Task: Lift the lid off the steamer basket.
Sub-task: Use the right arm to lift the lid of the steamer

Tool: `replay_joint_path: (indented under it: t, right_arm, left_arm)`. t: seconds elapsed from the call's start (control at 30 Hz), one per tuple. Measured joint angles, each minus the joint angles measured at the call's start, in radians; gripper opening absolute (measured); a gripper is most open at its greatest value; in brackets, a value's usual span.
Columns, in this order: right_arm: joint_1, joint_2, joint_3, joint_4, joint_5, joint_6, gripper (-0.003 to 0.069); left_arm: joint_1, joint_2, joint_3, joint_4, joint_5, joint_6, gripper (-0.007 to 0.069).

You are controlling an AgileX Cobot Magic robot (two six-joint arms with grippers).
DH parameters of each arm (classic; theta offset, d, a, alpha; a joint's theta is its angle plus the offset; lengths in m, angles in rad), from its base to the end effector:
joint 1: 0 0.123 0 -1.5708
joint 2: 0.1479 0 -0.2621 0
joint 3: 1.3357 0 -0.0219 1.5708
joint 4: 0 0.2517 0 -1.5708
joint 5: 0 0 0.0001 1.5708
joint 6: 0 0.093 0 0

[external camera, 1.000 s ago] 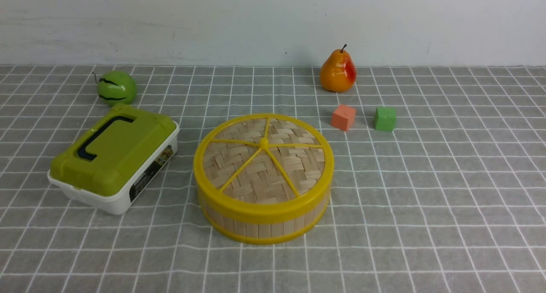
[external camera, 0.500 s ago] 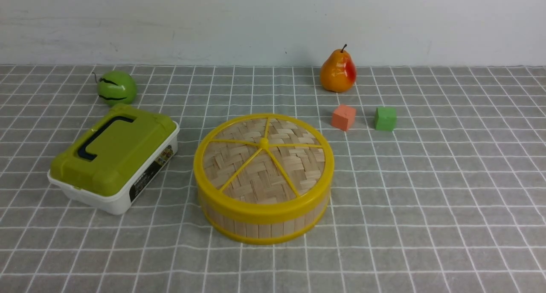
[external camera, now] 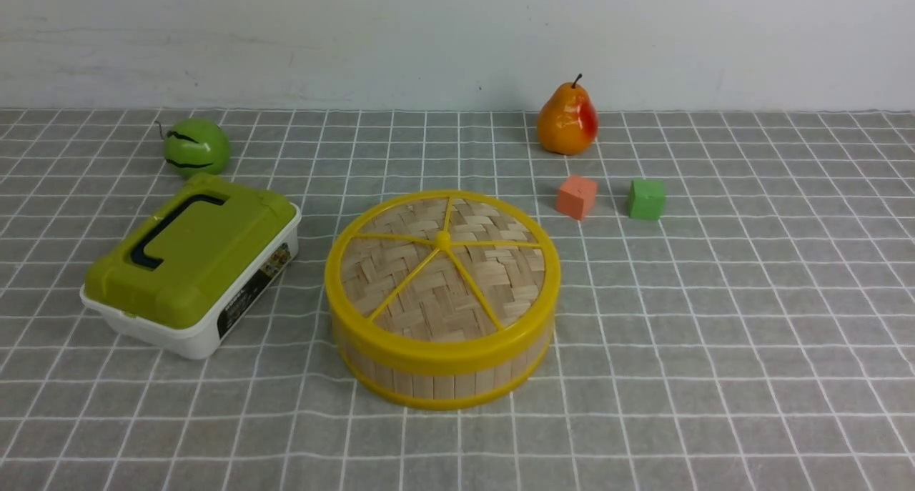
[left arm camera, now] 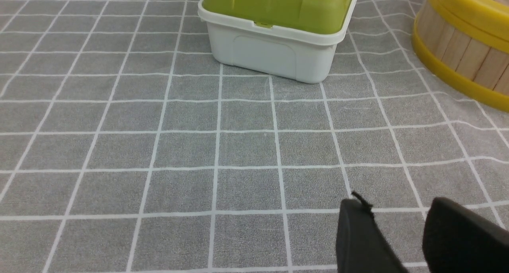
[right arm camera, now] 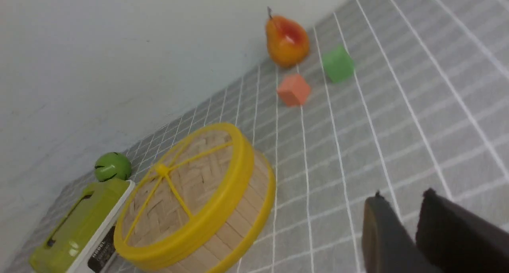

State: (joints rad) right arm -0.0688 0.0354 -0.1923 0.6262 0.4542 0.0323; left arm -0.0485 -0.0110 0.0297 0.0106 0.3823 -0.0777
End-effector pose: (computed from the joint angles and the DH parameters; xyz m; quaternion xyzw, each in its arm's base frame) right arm 0.0718 0.0191 0.2409 0.1674 0.7320 0.2682 0.6035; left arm 0.0783 -0.0034 0.1690 -0.0090 0.8089 -0.0326 0.5870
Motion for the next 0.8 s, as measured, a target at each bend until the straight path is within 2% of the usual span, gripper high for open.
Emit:
replay_joint_path:
  t: [0.03, 0.1, 0.23, 0.27, 0.43, 0.63, 0.7, 0.8]
  right_arm:
    - [0.000, 0.087, -0.123, -0.050, 0.053, -0.076, 0.0019]
    - [0.000, 0.215, -0.270, -0.101, 0.145, -0.151, -0.0013]
    - [0.000, 0.468, -0.545, -0.136, 0.344, -0.296, -0.0021]
    - [0.000, 0.495, -0.559, -0.136, 0.367, -0.303, -0.0021]
    - [0.000, 0.837, -0.900, -0.074, 0.620, -0.457, -0.0006]
    - [0.026, 1.047, -1.119, -0.056, 0.722, -0.491, 0.0000]
    - [0.075, 1.126, -1.211, -0.086, 0.730, -0.486, 0.0000]
    - [0.200, 1.245, -1.354, -0.201, 0.741, -0.428, 0.0000]
  left_arm:
    - [0.000, 0.000, 0.000, 0.000, 0.000, 0.000, 0.0239]
    - [0.000, 0.000, 0.000, 0.000, -0.002, 0.000, 0.0239]
    - [0.000, 0.000, 0.000, 0.000, -0.004, 0.000, 0.0239]
    - [0.000, 0.000, 0.000, 0.000, -0.004, 0.000, 0.0239]
    - [0.000, 0.000, 0.000, 0.000, -0.005, 0.000, 0.0239]
    - [0.000, 0.000, 0.000, 0.000, -0.005, 0.000, 0.0239]
    - [0.000, 0.000, 0.000, 0.000, -0.005, 0.000, 0.0239]
    - [0.000, 0.000, 0.000, 0.000, -0.005, 0.000, 0.0239]
